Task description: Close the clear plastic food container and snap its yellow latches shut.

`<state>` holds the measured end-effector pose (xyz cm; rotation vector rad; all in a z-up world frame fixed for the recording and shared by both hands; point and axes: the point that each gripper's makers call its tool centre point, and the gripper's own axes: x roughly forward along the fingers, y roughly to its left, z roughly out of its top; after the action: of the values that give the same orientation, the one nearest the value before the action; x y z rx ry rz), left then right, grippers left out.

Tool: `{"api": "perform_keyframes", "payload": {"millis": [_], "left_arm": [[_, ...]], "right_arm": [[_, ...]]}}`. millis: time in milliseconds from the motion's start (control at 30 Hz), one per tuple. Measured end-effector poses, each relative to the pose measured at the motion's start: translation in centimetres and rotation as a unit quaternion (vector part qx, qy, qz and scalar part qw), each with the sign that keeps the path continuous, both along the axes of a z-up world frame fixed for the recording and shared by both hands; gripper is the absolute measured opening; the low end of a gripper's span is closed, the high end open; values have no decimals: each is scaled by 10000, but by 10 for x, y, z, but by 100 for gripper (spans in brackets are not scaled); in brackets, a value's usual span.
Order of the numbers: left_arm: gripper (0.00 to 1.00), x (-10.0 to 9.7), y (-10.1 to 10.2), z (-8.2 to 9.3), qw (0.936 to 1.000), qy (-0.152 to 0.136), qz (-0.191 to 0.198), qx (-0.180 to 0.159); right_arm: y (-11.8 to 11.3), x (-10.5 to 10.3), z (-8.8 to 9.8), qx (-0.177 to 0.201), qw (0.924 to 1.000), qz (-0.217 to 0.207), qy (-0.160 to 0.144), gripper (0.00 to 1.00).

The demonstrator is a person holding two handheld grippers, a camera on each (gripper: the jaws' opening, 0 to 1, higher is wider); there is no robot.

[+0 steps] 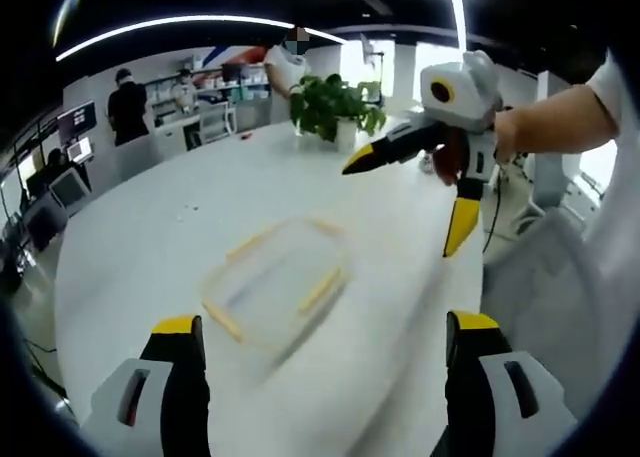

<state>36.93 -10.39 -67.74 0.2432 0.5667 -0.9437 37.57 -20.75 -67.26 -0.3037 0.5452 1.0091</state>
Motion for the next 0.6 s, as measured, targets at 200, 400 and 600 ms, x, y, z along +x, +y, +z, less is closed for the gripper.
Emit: {"api": "perform_keyframes", "payload": {"millis": [200, 400, 600], "left_arm": [[99, -16, 1, 2, 9999, 55, 120, -56], [99, -31, 1, 4, 9996, 120, 217, -147], [99, -45, -1, 5, 9994, 131, 287, -164]], "right_arm": [[-2, -22, -3, -55, 10000, -8, -67, 97], [-4, -43, -6, 62, 9999, -106, 51, 99], [-9, -56, 0, 221, 9994, -265, 83, 99]]}}
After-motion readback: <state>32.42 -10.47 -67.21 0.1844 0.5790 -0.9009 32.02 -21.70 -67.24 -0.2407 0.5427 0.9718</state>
